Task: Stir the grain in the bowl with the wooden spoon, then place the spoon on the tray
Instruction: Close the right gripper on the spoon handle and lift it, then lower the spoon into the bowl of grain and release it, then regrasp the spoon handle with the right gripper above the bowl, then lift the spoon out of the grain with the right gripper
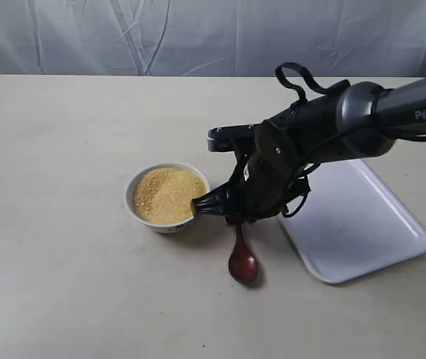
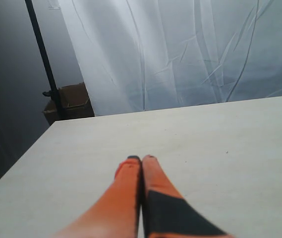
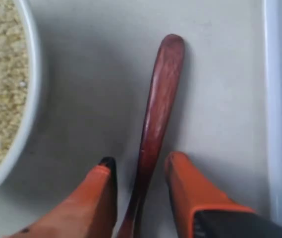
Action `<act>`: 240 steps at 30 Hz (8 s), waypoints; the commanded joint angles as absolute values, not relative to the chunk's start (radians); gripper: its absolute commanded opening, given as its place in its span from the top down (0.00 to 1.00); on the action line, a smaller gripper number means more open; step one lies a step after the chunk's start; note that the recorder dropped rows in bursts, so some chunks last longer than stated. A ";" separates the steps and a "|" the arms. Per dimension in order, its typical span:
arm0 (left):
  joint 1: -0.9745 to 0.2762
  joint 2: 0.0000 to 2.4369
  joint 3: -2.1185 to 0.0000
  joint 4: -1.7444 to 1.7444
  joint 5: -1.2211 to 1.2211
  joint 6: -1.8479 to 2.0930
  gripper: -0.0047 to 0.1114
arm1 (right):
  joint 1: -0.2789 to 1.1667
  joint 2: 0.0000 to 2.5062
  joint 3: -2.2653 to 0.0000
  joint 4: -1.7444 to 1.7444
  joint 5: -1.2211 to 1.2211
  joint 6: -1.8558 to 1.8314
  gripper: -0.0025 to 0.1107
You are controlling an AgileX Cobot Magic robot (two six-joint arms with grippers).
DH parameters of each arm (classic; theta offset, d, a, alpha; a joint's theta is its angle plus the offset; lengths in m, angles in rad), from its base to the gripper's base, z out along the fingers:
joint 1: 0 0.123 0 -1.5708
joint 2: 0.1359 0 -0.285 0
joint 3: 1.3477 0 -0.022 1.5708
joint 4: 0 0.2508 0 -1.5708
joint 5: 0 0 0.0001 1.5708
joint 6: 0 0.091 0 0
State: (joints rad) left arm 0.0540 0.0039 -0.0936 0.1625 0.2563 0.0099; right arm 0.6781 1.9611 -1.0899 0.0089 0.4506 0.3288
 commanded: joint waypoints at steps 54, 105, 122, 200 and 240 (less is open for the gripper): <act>0.048 0.000 -0.090 0.161 0.251 0.008 0.96 | 0.832 1.964 -0.972 0.504 -0.418 0.453 0.76; 0.048 0.000 -0.090 0.161 0.251 0.008 0.96 | 0.361 2.135 -1.479 1.065 0.723 -0.416 0.53; 0.048 0.000 -0.090 0.161 0.251 0.008 0.96 | 0.361 2.280 -1.459 1.427 0.765 -0.686 0.55; 0.048 0.000 -0.090 0.161 0.251 0.008 0.96 | 0.522 1.765 -1.113 1.744 0.551 -1.655 0.98; 0.048 0.000 -0.090 0.161 0.251 0.008 0.96 | 0.752 1.720 -1.222 0.871 0.077 -0.656 0.98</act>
State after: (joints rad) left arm 0.0540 0.0039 -0.0936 0.1625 0.2563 0.0099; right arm 0.7273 1.7264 -1.2273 0.8756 0.1127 -0.6061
